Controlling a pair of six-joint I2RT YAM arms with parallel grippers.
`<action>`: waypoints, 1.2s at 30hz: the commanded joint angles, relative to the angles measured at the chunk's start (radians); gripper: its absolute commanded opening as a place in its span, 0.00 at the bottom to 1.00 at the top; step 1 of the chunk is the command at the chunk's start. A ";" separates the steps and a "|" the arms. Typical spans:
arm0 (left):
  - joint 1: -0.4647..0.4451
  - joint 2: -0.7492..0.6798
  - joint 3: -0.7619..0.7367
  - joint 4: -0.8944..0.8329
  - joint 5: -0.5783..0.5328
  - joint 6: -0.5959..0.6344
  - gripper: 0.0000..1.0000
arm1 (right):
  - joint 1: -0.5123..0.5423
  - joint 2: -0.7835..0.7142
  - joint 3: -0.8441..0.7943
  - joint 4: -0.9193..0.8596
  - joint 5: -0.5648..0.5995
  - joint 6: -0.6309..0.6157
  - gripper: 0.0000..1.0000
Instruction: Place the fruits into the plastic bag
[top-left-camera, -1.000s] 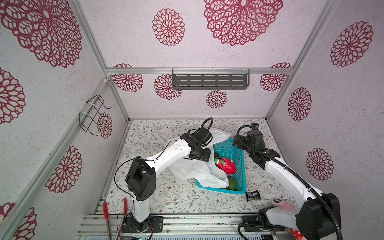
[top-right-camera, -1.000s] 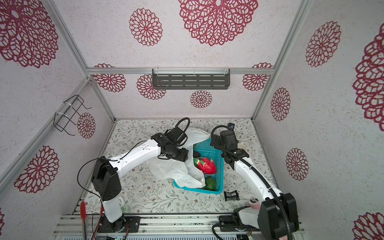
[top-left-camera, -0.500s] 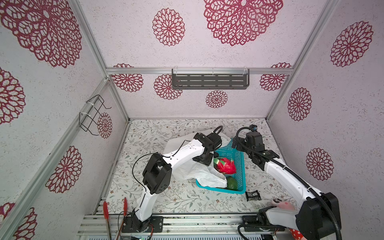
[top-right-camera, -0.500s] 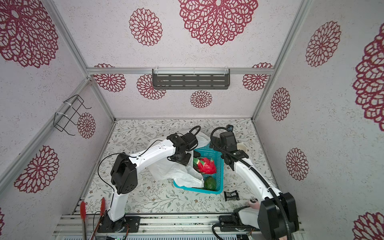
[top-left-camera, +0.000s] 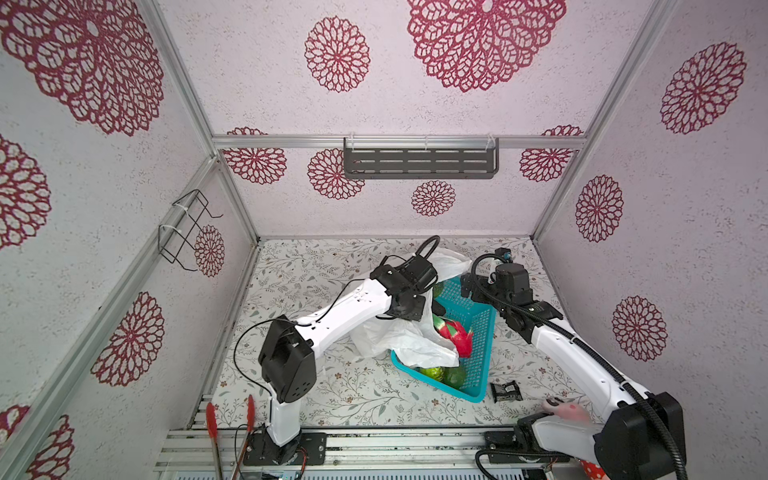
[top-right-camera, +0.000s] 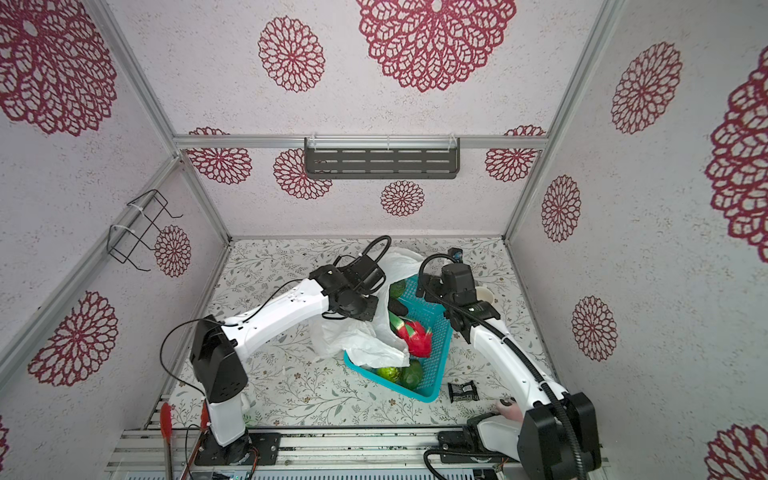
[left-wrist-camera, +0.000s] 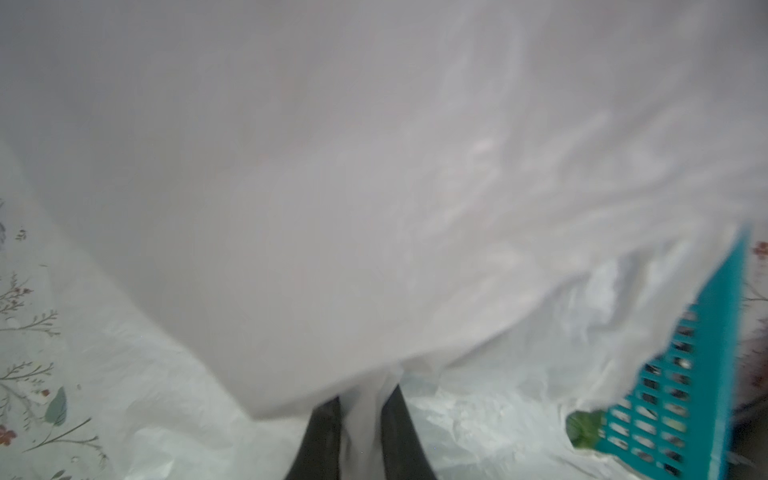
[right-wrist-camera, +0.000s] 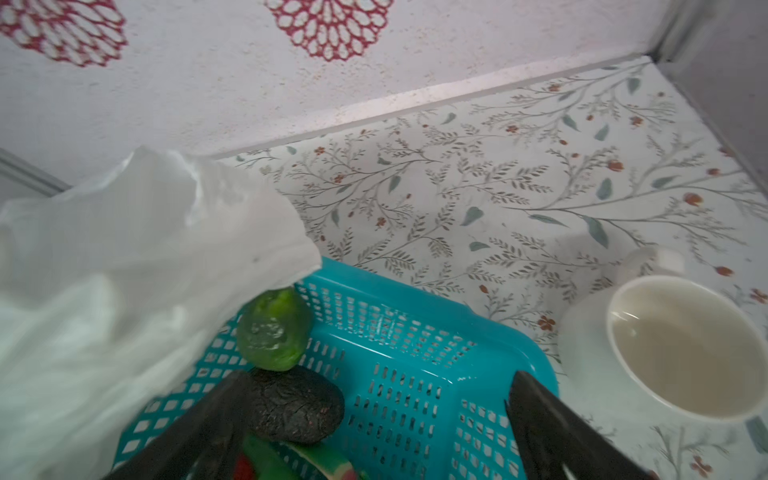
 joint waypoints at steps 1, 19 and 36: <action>0.076 -0.100 -0.061 0.172 0.111 -0.024 0.00 | 0.015 -0.047 -0.009 0.103 -0.235 -0.053 0.98; 0.155 -0.089 -0.308 0.267 -0.033 -0.166 0.00 | 0.124 0.203 0.101 -0.089 -0.055 0.025 0.97; 0.198 0.001 -0.322 0.402 0.044 -0.214 0.00 | -0.014 0.368 0.190 -0.278 -0.019 0.085 0.53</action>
